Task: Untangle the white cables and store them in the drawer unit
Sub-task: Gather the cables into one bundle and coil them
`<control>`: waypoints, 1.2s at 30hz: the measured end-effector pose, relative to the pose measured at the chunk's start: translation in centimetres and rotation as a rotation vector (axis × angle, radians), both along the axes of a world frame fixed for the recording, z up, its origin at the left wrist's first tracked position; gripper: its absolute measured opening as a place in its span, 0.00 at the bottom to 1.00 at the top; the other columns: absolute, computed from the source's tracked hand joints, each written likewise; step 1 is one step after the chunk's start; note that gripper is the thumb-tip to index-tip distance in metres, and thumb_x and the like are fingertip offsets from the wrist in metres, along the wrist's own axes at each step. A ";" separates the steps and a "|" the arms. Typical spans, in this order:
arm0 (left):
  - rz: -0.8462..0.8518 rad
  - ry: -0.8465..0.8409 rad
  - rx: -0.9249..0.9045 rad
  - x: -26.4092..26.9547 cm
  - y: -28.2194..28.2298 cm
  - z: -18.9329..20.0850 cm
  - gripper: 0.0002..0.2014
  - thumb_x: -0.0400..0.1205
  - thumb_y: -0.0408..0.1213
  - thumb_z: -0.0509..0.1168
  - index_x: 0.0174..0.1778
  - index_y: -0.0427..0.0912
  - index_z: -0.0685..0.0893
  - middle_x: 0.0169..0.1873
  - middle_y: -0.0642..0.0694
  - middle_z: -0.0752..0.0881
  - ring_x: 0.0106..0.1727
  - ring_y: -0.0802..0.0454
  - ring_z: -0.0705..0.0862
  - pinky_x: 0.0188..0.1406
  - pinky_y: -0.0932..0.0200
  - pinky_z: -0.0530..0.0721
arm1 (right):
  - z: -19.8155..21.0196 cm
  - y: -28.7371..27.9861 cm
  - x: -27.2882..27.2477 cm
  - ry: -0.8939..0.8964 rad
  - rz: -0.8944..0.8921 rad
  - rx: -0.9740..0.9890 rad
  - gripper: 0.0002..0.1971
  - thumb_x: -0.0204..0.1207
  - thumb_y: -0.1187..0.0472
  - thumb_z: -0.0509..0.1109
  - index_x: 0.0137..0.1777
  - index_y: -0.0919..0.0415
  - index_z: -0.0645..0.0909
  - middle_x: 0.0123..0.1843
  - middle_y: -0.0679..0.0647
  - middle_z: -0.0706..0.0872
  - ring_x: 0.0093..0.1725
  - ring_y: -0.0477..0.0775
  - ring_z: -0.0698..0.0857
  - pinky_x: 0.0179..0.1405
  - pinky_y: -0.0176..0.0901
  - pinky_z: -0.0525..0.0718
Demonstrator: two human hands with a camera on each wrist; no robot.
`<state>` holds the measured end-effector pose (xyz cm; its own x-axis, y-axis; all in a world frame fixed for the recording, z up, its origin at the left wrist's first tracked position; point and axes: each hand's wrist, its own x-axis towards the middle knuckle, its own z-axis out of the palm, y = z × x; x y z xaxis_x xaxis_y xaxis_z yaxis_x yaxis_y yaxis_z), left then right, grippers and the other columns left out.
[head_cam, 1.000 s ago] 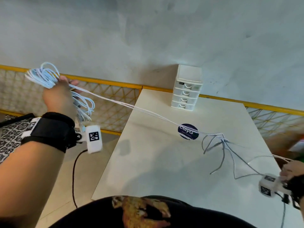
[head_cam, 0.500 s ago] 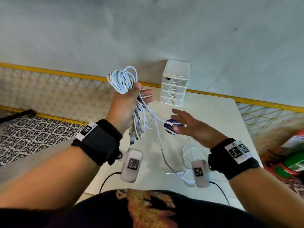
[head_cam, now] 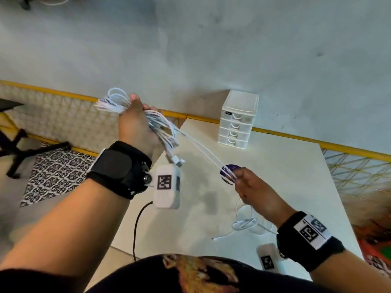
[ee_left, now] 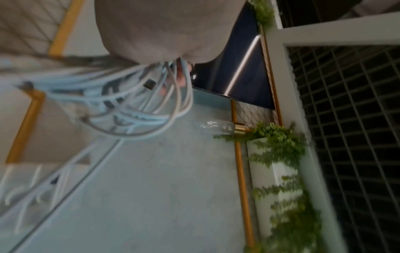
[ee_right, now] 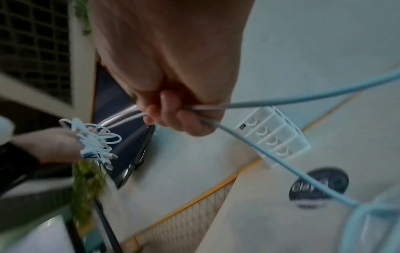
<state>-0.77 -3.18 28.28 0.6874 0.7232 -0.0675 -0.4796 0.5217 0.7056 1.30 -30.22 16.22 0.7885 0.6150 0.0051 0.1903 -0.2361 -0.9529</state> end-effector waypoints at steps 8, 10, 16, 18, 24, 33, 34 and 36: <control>-0.265 0.294 1.047 -0.4 -7.4 -5.4 0.12 0.79 0.55 0.69 0.47 0.50 0.84 0.33 0.59 0.84 0.36 0.63 0.82 0.44 0.59 0.82 | 8.9 2.5 0.2 -0.658 0.230 -0.315 0.12 0.79 0.67 0.67 0.50 0.48 0.86 0.42 0.46 0.83 0.44 0.45 0.82 0.48 0.41 0.79; -0.495 0.257 0.858 -0.7 -8.8 -6.0 0.19 0.78 0.62 0.64 0.36 0.50 0.84 0.28 0.54 0.83 0.30 0.57 0.81 0.35 0.56 0.80 | 10.7 3.0 1.0 -0.546 -0.011 -0.140 0.08 0.75 0.63 0.72 0.41 0.51 0.78 0.34 0.44 0.86 0.36 0.42 0.83 0.41 0.40 0.80; -0.972 0.073 0.336 -1.3 -9.5 -5.7 0.26 0.75 0.65 0.62 0.36 0.41 0.80 0.29 0.45 0.80 0.24 0.53 0.77 0.29 0.57 0.79 | 11.3 3.3 1.7 -0.499 -0.185 -0.210 0.19 0.67 0.55 0.80 0.36 0.54 0.69 0.23 0.46 0.77 0.23 0.41 0.73 0.27 0.39 0.71; -1.042 0.089 0.455 -1.4 -9.0 -5.7 0.21 0.70 0.58 0.75 0.38 0.41 0.83 0.29 0.46 0.79 0.26 0.53 0.77 0.33 0.56 0.81 | 10.9 3.0 2.3 -0.547 -0.283 -0.281 0.21 0.63 0.47 0.80 0.36 0.53 0.68 0.28 0.47 0.75 0.27 0.49 0.73 0.29 0.43 0.70; -0.709 0.040 0.503 -0.9 -7.9 -4.5 0.09 0.77 0.38 0.67 0.32 0.43 0.79 0.23 0.49 0.75 0.26 0.54 0.75 0.38 0.57 0.85 | 7.6 0.7 3.0 -0.128 -0.070 -0.006 0.06 0.84 0.58 0.63 0.46 0.57 0.72 0.30 0.54 0.83 0.27 0.49 0.82 0.36 0.42 0.77; -0.852 0.059 0.696 -1.9 -9.9 -6.0 0.08 0.82 0.32 0.67 0.57 0.41 0.83 0.29 0.50 0.81 0.27 0.56 0.77 0.30 0.62 0.79 | 9.7 2.6 2.1 0.198 -0.033 0.545 0.08 0.74 0.70 0.69 0.40 0.63 0.71 0.29 0.60 0.84 0.18 0.54 0.80 0.19 0.39 0.79; -0.879 0.036 0.693 -2.0 -10.3 -5.8 0.04 0.83 0.31 0.65 0.53 0.40 0.83 0.29 0.52 0.82 0.28 0.57 0.79 0.31 0.64 0.78 | 9.8 3.1 1.9 0.241 -0.014 0.531 0.13 0.70 0.70 0.73 0.38 0.62 0.69 0.27 0.60 0.81 0.18 0.55 0.80 0.17 0.40 0.80; -0.868 0.025 0.702 -2.1 -10.6 -5.6 0.03 0.84 0.28 0.63 0.49 0.38 0.81 0.28 0.52 0.84 0.32 0.57 0.83 0.37 0.65 0.80 | 9.6 4.0 1.8 0.228 -0.058 0.427 0.19 0.67 0.70 0.77 0.35 0.60 0.66 0.27 0.59 0.75 0.18 0.53 0.80 0.17 0.38 0.79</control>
